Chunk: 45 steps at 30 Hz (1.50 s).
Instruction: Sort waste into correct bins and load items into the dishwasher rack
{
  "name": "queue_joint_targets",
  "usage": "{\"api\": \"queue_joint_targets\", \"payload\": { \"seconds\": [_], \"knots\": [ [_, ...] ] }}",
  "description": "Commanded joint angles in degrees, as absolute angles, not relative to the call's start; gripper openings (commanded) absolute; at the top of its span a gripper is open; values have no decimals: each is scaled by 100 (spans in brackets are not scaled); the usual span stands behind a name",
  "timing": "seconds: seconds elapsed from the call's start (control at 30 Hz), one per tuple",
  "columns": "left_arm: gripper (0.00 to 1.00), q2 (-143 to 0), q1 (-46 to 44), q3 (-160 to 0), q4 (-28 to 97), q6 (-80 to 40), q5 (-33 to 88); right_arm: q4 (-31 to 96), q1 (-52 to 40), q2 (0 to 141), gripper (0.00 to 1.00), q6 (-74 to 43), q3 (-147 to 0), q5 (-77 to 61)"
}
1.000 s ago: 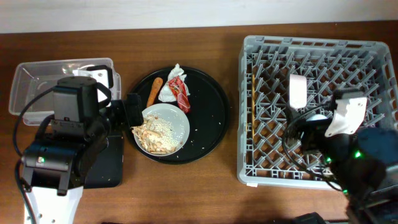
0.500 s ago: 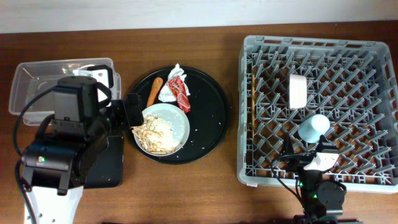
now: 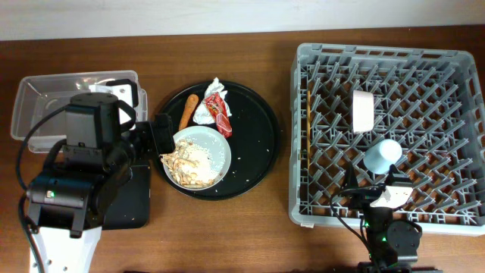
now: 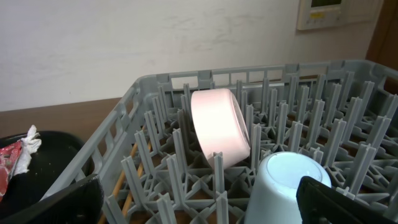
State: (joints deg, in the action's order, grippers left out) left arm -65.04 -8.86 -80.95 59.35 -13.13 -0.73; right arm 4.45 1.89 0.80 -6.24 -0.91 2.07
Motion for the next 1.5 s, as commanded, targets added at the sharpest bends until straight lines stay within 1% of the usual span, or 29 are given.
{"api": "queue_joint_targets", "payload": {
  "seconds": [0.0,0.23,0.33,0.4,0.47,0.5,0.57,0.63,0.67,0.77,0.8,0.83,0.9,0.97,1.07,1.13,1.17,1.23,1.27,1.4,1.47],
  "knots": [
    [99,-6475,-860,-8138,5927,-1367,-132,445,233,36,98,-642,-32,193],
    [100,-6475,-860,-8138,5927,-1369,-119,445,233,36,98,-642,-32,193],
    [99,-6475,-860,-8138,5898,-1372,388,445,233,36,98,-642,-32,193],
    [99,-6608,-878,-8136,5771,-1369,1280,445,233,36,98,-642,-32,193],
    [99,-7024,-1146,-8082,5780,-1365,943,445,233,36,98,-642,-32,193],
    [95,-7312,-1332,-8082,5793,-1367,609,445,233,36,98,-642,-32,193],
    [93,-7894,-1660,-8082,5730,-1361,99,445,233,36,98,-642,-32,193],
    [91,-8473,-1883,-8082,5596,-1347,38,445,233,36,98,-642,-32,193],
    [91,-8689,-1951,-8082,5367,-1345,36,445,233,36,98,-642,-32,193],
    [91,-9821,-2108,-8082,4174,-1345,16,445,233,36,98,-642,-32,193],
    [89,-10296,-2112,-8082,3785,-1345,19,445,233,36,98,-642,-32,193],
    [81,-10728,-2112,-8082,3402,-1345,21,445,233,36,98,-642,-32,193],
    [71,-11408,-2112,-8084,2768,-1345,19,445,233,36,98,-642,-32,193],
    [69,-11926,-2110,-8084,2279,-1347,16,445,233,36,98,-642,-32,193],
    [54,-12267,-2112,-8084,2021,-1352,16,445,233,36,98,-642,-32,193],
    [25,-12230,-2112,-8114,2053,-1372,21,445,233,36,98,-642,-32,193],
    [24,-12151,-2112,-8193,2132,-1372,43,445,233,36,98,-642,-32,193],
    [24,-11856,-2110,-8425,2506,-1369,40,445,233,36,98,-642,-32,196],
    [0,-11577,-2110,-8471,2714,-1369,38,445,233,36,98,-642,-32,193],
    [0,-10866,-2069,-8471,3339,-1372,-191,445,233,36,98,-642,-32,193],
    [1,-10425,-1916,-8471,3750,-1649,-939,445,233,36,98,-642,-32,193]
  ]
}}
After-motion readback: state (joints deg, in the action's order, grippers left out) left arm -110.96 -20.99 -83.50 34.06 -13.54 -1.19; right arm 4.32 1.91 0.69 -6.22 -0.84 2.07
